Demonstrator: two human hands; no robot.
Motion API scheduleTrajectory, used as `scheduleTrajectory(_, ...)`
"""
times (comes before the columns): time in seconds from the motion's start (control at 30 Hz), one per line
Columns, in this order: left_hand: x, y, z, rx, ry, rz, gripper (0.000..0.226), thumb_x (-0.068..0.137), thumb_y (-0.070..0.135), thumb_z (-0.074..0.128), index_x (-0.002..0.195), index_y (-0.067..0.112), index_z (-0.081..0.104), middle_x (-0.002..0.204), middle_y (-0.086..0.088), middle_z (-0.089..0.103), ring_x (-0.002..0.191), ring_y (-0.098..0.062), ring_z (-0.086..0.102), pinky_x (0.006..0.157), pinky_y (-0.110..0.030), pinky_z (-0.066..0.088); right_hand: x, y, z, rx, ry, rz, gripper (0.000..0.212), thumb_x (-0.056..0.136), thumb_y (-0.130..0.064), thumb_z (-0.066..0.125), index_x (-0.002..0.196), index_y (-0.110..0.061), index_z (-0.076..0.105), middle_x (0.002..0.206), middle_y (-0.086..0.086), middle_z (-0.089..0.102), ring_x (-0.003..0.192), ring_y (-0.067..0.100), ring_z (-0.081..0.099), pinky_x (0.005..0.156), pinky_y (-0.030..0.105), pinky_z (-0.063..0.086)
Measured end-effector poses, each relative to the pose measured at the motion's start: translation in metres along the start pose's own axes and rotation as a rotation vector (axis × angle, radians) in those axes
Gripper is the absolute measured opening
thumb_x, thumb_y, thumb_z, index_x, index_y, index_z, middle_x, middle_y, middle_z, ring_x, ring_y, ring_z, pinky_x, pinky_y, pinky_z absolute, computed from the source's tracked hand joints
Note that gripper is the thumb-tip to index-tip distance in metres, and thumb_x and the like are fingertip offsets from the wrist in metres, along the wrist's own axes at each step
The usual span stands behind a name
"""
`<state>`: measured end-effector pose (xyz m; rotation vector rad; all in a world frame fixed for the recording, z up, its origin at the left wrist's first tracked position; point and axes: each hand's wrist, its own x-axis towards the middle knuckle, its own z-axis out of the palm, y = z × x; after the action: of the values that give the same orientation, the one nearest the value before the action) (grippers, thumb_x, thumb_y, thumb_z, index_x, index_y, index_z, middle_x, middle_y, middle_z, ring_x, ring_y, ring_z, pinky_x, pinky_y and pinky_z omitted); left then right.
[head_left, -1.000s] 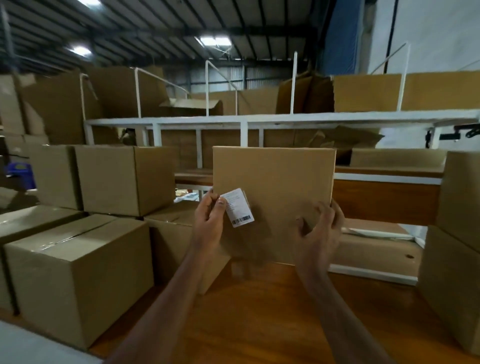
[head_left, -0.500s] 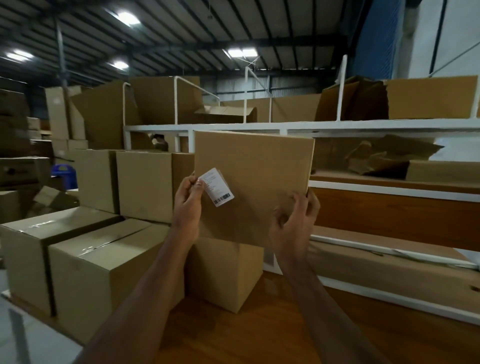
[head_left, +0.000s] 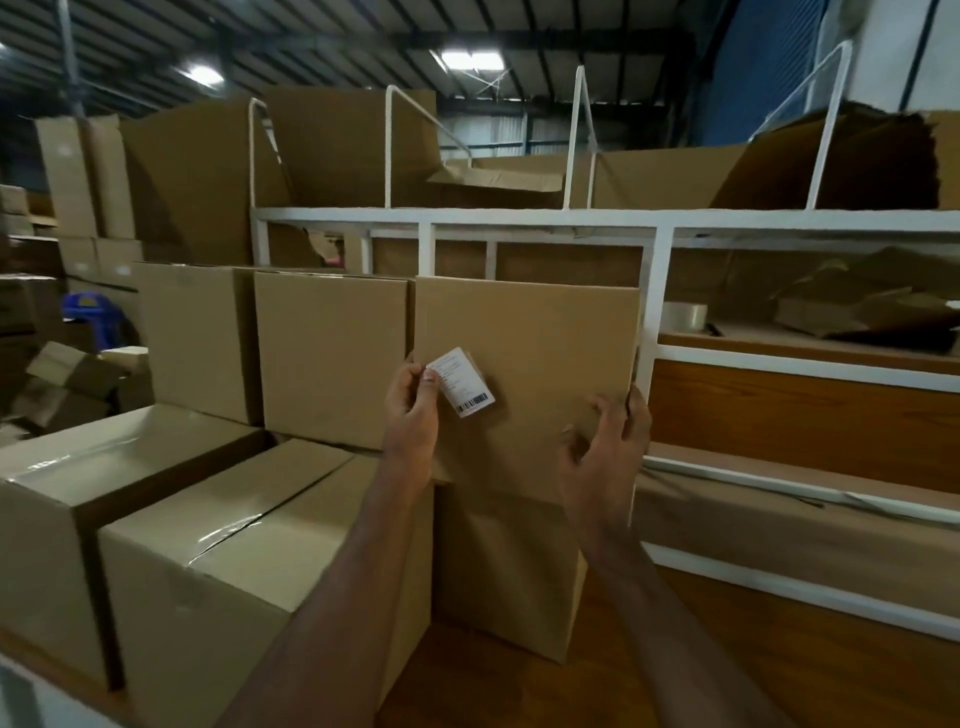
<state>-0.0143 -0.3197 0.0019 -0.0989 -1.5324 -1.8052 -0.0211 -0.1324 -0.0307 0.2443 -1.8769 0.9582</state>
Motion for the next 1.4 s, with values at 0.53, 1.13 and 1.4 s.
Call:
scheduleTrajectory(0.53, 0.0, -0.023, -0.019, 0.1, -0.039, -0.031, 0.015, 0.091, 0.049, 0.059, 0.088, 0.037, 0.068, 0.134, -0.022, 0.053, 0.129, -0.038, 0.052, 0.103, -0.056, 0.049, -0.034, -0.01, 0.021, -0.242, -0.078, -0.082, 0.056, 0.09, -0.021, 0.068, 0.142, -0.017, 0.049, 0.158, 0.018, 0.028, 0.147, 0.034, 0.025, 0.115, 0.047, 0.027)
scheduleTrajectory(1.13, -0.111, 0.054, -0.131, 0.329, 0.166, -0.004, 0.012, 0.1, 0.028, 0.06, 0.102, 0.026, 0.072, 0.132, 0.0, 0.055, 0.124, -0.002, 0.053, 0.097, -0.021, 0.051, -0.122, -0.13, -0.001, 0.572, -0.309, 0.136, 0.007, 0.096, -0.019, 0.064, 0.095, -0.02, 0.07, 0.086, -0.01, 0.066, 0.079, 0.006, 0.062, 0.062, 0.023, 0.051)
scheduleTrajectory(1.4, -0.113, 0.093, -0.282, 0.481, 0.698, 0.137, 0.032, 0.104, 0.026, 0.05, 0.134, 0.027, 0.062, 0.137, 0.005, 0.055, 0.127, -0.009, 0.051, 0.105, -0.023, 0.044, -0.173, -0.258, 0.04, 0.84, -0.531, 0.087, 0.009, 0.095, -0.018, 0.065, 0.089, -0.015, 0.071, 0.084, -0.009, 0.07, 0.075, -0.001, 0.064, 0.057, 0.008, 0.044)
